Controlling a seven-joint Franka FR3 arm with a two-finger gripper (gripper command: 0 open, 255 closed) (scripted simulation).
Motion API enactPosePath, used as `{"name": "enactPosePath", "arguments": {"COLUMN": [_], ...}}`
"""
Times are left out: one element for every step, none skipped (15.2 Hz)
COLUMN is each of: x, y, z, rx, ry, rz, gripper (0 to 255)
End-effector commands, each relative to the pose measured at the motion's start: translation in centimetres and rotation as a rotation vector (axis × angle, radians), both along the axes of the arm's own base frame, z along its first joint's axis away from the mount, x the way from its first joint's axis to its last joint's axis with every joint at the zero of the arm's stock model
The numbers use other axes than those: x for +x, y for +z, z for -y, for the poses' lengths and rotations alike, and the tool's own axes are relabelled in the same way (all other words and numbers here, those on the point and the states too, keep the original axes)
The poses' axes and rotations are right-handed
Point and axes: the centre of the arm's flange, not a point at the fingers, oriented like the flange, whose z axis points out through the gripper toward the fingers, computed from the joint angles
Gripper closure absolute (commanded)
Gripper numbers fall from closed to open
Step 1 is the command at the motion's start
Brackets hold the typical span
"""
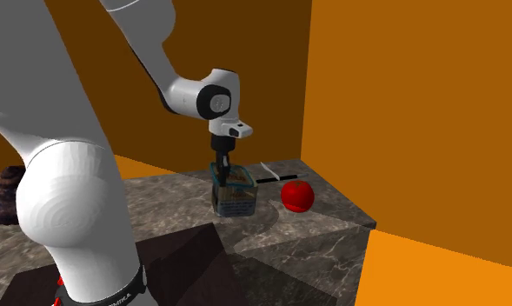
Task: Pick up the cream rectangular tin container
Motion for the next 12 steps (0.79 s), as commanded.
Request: {"name": "enactPosePath", "arguments": {"x": [0.0, 0.0, 0.0, 0.0, 0.0, 0.0, 0.0, 0.0, 0.0, 0.0, 0.0, 0.0], "y": [1.1, 1.6, 2.1, 2.6, 3.2, 3.7, 4.2, 4.8, 5.3, 5.8, 5.9, 5.9], "z": [0.0, 0.0, 0.0, 0.0, 0.0, 0.0, 0.0, 0.0, 0.0, 0.0, 0.0, 0.0], "rx": [0.001, 0.001, 0.001, 0.001, 0.001, 0.001, 0.001, 0.001, 0.001, 0.001, 0.001, 0.001], "ry": [0.0, 0.0, 0.0, 0.0, 0.0, 0.0, 0.0, 0.0, 0.0, 0.0, 0.0, 0.0], "rz": [0.001, 0.001, 0.001, 0.001, 0.001, 0.001, 0.001, 0.001, 0.001, 0.001, 0.001, 0.001], "gripper": [255, 255, 255, 255, 255, 255, 255, 255, 255, 255, 255, 255]}}
